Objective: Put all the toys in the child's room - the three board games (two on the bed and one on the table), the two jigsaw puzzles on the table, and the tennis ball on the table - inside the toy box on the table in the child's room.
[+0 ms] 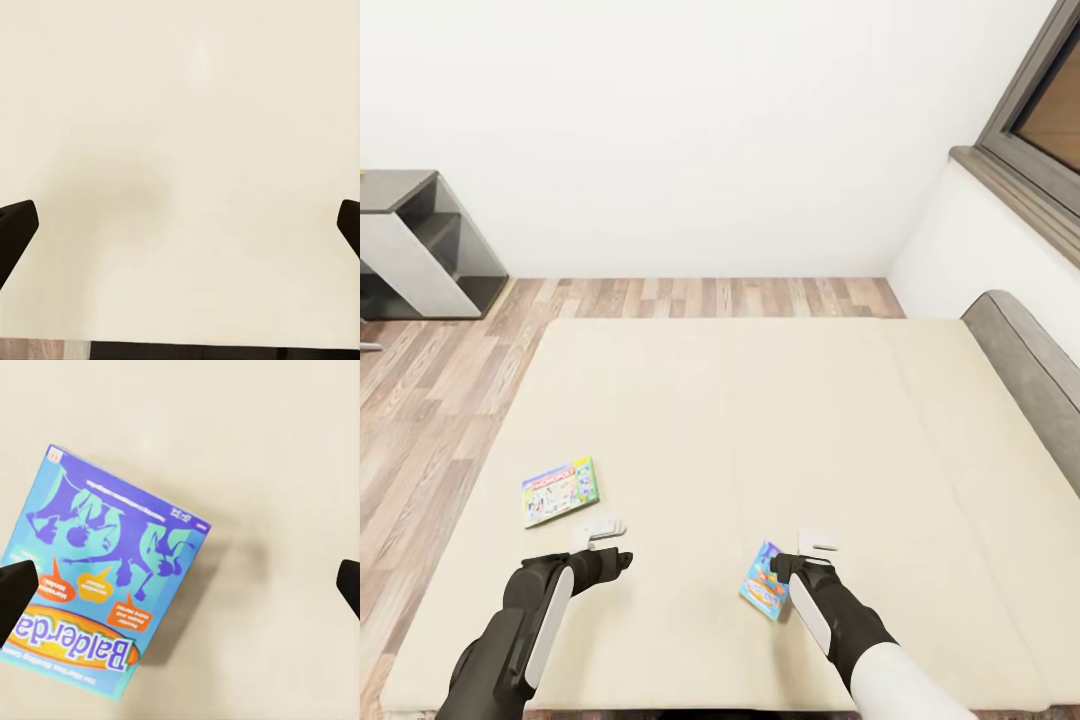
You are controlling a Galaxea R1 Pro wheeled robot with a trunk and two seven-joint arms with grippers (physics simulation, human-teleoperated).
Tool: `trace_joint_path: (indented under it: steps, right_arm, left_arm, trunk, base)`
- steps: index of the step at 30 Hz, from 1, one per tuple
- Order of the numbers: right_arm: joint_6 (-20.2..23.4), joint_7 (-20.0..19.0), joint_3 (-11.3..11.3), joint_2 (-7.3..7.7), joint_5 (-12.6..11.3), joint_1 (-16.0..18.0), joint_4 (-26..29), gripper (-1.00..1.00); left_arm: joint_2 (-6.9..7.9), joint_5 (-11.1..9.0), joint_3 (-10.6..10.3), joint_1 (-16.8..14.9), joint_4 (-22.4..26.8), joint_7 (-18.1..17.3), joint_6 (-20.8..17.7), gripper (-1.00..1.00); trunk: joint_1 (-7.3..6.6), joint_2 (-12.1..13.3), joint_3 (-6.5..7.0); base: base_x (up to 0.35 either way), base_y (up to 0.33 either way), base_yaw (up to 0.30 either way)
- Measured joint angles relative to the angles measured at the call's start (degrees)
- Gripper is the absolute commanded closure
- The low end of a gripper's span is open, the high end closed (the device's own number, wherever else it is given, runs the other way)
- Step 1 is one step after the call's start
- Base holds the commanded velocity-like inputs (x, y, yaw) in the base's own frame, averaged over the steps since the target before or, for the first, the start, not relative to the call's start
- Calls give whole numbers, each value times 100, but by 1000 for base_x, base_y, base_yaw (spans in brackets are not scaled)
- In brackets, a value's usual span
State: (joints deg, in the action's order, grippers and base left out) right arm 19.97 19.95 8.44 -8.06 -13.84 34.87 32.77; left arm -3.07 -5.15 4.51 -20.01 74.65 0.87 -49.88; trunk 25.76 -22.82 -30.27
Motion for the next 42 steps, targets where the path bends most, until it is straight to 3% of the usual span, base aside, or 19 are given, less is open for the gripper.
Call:
trace_joint_path:
  steps: [6,10,19,21,25,32,37,42]
  right_arm:
    - [-15,0,0,10,5,0,0,-100]
    - [-33,0,-1,25,7,0,0,-100]
    - [-50,0,-6,13,8,0,21,-100]
    - [-50,0,-7,8,5,0,68,-100]
    - [-51,0,-16,9,-20,0,251,-100]
    - [-74,5,-27,2,-37,0,461,-100]
    - [-82,8,-27,7,-43,0,690,-100]
    - [-83,10,-33,5,-47,0,798,-100]
  left_arm:
    - [1,0,0,0,35,-3,-2,-100]
    - [5,-4,0,10,355,-10,-70,-100]
    - [38,-77,27,25,830,-187,-809,-100]
    - [50,-136,41,26,848,-372,-866,-100]
    - [107,-243,84,27,870,-1091,-929,-100]
    - [632,-420,150,24,880,-2312,-959,-100]
    - [778,-515,157,19,881,-2828,-958,-100]
    - [814,-539,158,18,879,-3007,-952,-100]
  trunk:
    - [0,0,-57]
    - [0,0,-95]
    - [0,0,-180]
    - [0,0,-199]
    - [0,0,-237]
    - [0,0,-304]
    - [0,0,-351]
    - [0,0,-399]
  base:
    - [0,0,0]
    - [0,0,0]
    - [0,0,0]
    - [0,0,0]
    - [0,0,0]
    - [0,0,0]
    - [0,0,0]
    - [0,0,0]
